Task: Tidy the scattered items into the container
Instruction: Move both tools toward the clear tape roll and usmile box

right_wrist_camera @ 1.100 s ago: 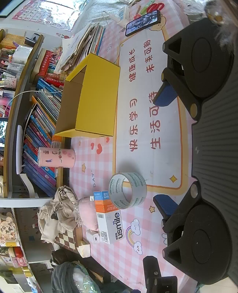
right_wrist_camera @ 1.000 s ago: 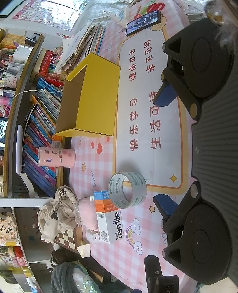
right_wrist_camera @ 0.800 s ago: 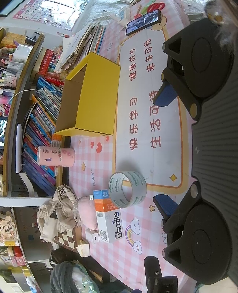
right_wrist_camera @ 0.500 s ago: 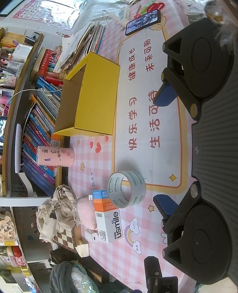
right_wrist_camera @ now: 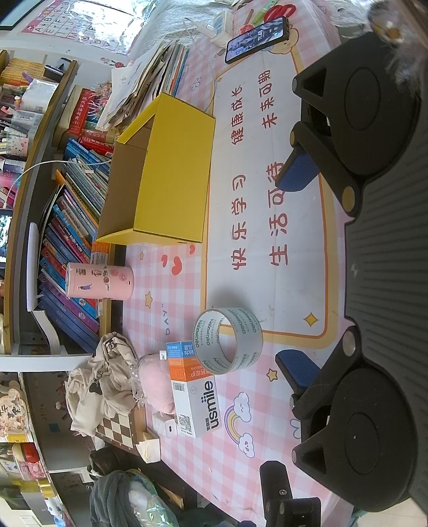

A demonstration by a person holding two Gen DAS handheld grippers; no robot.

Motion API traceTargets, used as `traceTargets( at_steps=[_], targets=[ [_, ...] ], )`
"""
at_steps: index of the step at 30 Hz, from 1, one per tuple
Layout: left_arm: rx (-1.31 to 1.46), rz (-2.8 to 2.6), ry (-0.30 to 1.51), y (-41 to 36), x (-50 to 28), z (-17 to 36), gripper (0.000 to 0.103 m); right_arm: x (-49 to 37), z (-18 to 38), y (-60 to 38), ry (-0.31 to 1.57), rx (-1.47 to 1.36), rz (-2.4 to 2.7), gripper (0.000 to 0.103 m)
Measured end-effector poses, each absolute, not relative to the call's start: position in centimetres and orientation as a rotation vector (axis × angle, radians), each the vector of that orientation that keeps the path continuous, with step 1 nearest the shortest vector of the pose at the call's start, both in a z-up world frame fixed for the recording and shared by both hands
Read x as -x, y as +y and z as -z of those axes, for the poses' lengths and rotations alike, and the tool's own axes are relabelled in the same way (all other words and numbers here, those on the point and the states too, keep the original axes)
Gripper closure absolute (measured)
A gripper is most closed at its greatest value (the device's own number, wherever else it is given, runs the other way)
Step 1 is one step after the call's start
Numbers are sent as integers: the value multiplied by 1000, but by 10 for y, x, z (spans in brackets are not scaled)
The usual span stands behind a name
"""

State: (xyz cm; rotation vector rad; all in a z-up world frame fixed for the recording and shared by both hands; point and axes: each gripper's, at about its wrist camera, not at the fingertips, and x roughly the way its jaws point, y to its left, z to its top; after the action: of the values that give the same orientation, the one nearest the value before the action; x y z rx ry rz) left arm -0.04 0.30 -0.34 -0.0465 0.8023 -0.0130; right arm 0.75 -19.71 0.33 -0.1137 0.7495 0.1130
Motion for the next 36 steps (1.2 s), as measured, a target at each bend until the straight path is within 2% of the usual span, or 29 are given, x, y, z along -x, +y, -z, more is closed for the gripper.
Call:
traceTargets(
  at_steps=[36],
  targets=[
    [57, 6, 804, 9, 0, 3, 0, -11, -3, -189, 756, 116, -141, 0]
  ],
)
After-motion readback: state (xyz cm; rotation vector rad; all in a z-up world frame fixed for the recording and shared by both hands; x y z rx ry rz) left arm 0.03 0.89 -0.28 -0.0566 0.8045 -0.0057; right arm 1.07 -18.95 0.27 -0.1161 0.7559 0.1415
